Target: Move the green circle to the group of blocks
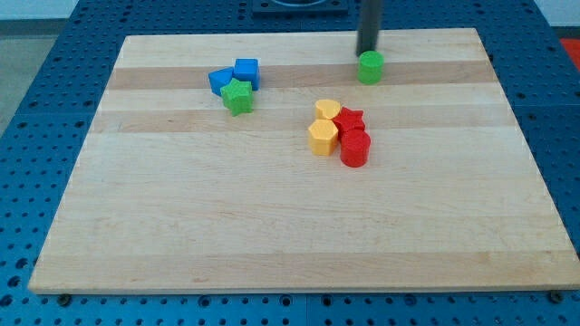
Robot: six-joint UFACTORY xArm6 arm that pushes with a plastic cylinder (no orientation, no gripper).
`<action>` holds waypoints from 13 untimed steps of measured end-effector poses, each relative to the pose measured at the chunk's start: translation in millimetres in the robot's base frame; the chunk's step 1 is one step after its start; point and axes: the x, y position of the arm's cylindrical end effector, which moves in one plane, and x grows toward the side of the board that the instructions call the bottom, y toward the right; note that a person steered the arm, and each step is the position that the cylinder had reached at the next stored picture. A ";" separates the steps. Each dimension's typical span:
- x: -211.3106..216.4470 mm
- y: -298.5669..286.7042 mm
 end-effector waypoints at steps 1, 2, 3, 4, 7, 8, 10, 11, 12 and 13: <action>2.0 38.2; 5.0 41.8; 14.7 32.8; 27.3 17.5; 42.0 -69.7; 50.5 -71.2; 77.7 -68.4; 90.1 -57.8; 104.7 -55.8; 107.8 -66.2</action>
